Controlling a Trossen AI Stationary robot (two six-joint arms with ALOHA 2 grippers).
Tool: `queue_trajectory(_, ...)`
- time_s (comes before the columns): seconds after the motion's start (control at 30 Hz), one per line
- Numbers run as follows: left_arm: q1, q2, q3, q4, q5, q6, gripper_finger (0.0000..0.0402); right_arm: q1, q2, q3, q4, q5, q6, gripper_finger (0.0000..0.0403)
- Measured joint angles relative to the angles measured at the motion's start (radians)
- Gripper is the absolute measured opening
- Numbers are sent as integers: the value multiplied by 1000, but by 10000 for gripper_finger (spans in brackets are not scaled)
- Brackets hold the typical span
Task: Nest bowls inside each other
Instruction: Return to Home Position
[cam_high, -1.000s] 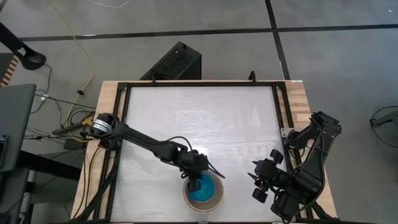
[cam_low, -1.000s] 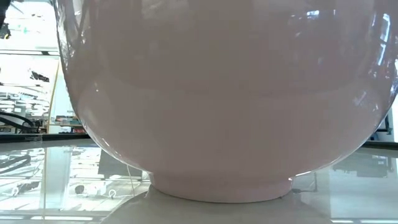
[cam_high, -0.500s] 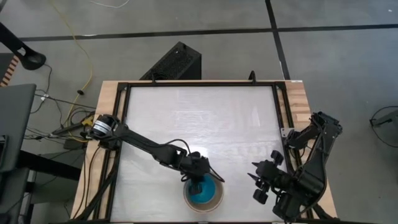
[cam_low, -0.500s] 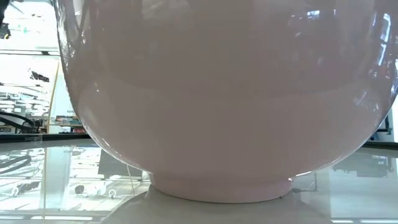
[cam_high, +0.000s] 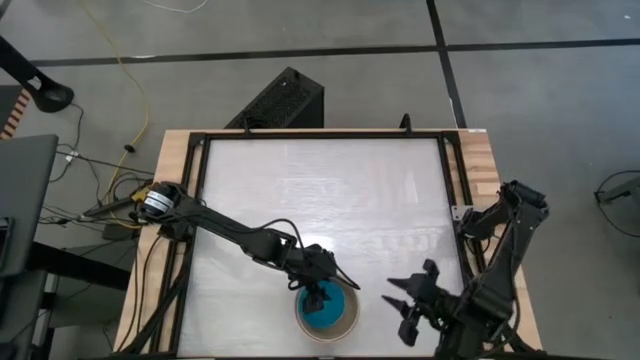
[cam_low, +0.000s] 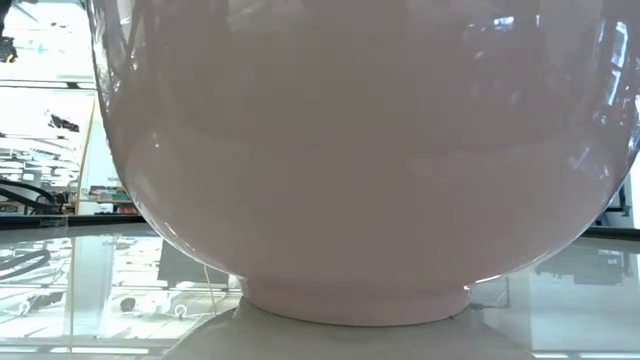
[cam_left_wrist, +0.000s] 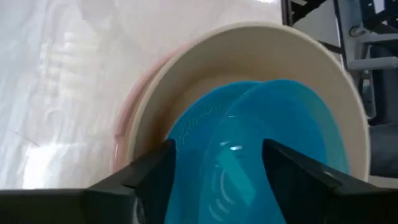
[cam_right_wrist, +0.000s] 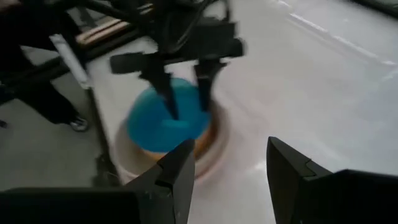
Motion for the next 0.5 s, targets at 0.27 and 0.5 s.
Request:
queue_trajectory(0.27, 21, -10, 0, 82, 76, -1, 243, -35, 1, -112, 281, -1, -107, 166)
queue_trajectory(0.5, 50, -46, 0, 21, 82, 31, 243, -32, 0, -124, 308, -1, -109, 166)
